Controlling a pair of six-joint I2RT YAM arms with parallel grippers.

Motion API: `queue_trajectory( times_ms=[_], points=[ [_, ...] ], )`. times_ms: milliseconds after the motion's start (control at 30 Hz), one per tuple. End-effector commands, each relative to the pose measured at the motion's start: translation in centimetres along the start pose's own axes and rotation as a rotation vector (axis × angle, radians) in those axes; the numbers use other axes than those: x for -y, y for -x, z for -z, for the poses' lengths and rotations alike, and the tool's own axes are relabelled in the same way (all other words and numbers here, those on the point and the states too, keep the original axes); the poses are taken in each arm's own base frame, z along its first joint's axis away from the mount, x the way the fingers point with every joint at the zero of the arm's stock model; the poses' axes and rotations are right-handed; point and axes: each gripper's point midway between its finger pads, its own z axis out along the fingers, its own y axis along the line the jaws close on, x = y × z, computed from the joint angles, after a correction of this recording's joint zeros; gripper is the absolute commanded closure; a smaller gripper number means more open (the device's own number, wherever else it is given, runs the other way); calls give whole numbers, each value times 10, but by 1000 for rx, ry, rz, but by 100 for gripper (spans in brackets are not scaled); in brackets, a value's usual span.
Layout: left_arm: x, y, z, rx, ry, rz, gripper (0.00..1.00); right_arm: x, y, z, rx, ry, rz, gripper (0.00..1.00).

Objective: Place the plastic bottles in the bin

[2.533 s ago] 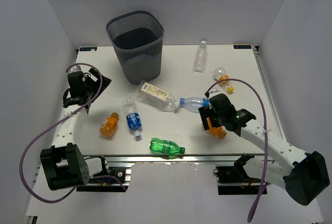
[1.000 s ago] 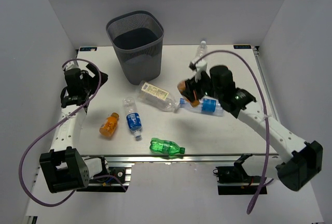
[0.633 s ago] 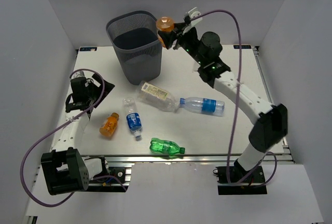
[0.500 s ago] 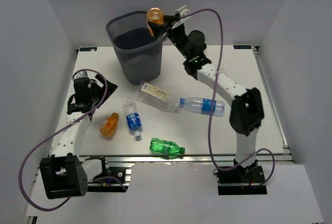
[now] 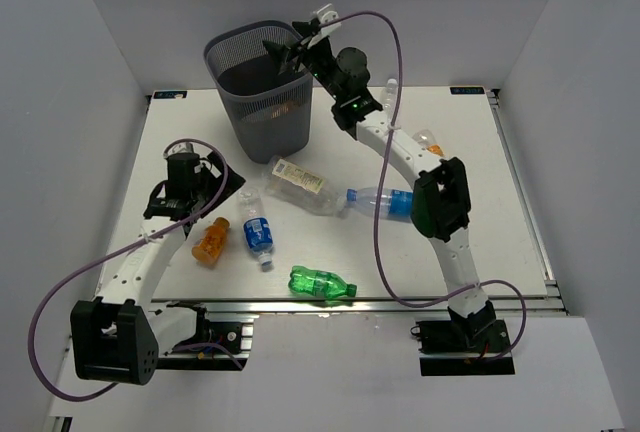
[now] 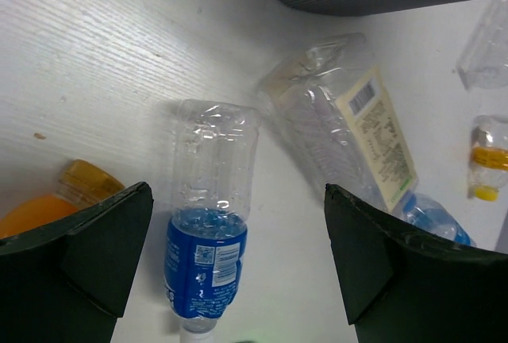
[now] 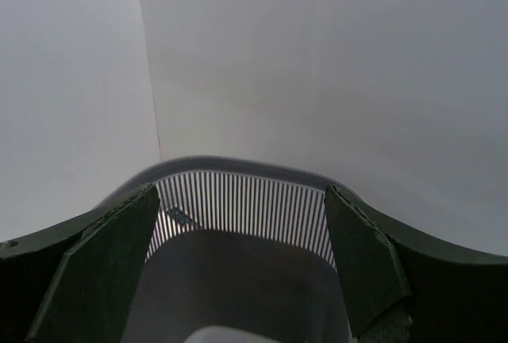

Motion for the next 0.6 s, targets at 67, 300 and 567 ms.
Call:
queue_trajectory(
  times_ms=[67,300,567],
  points=[
    [-2,-5,2,-10,61,-26,2,-9,117,12,71,0,53,11],
    [-3,-36,-2,-72,107,-93,2,-4,102,111,-117,-124,-17,11],
    [4,-68,-16,-135,137,-161,2,20,55,259,-222,-402,-129,11]
  ],
)
